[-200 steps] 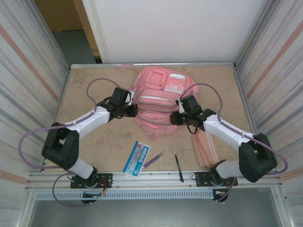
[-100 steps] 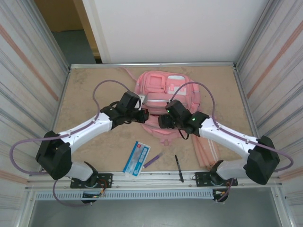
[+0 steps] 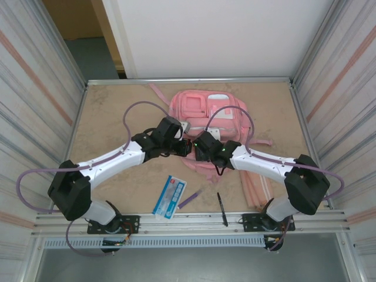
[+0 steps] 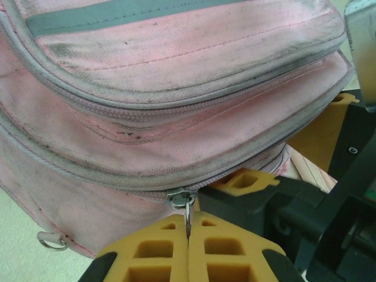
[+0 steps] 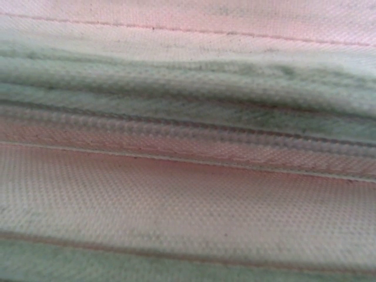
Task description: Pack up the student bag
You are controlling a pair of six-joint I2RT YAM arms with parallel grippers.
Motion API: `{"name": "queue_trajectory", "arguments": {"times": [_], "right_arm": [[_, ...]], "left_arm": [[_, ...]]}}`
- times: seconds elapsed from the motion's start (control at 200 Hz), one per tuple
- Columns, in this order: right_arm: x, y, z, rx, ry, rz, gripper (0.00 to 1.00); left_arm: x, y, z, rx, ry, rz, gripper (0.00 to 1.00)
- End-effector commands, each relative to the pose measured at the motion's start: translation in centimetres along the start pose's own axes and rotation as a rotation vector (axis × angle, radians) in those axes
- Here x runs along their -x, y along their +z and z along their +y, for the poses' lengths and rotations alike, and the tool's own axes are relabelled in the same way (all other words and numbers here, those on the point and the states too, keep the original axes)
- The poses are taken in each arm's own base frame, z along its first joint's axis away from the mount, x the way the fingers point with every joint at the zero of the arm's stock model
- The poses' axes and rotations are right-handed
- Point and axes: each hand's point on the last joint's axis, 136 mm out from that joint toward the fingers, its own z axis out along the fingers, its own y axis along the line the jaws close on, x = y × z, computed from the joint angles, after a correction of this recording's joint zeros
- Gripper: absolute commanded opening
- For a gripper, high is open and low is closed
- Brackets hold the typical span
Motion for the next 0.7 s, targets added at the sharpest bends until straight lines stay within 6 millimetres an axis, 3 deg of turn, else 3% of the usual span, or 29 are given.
{"name": "queue_trajectory", "arguments": {"times": [0.0,0.17,0.241,0.561,0.616,0.692], "right_arm": [[0.7,0.5,-1.6,-0.031,0.008,-0.037,0.61],[0.4,0.4,-4.2,-0.020,0.042,-0.025,0.14],[0.6,0.1,-4.9,-0.002,0.064,-0.032,0.00],[0.8,-0.8,-7.4,0.010,0.055,-0.031,0.00],[0.8,-0.8,-7.7,0.020,0.059,-0.023,0.00],[0.7,-0.9,-7.3,0.078,0.048,-0.001,0.00]], "left_arm": [[2.2,-2.0,-2.2,-0.049,0.050,-0.078,0.00],[1.5,-2.0,0.1,0.022,0.081,-0.064,0.00],[1.4,-1.7,1.7,0.055,0.079,-0.063,0.00],[2.7,-1.9,9.6,0.194,0.030,-0.104,0.00],[2.9,-2.0,10.1,0.185,0.021,-0.107,0.00],[3.3,-2.2,9.1,0.129,0.020,-0.109,0.00]]}}
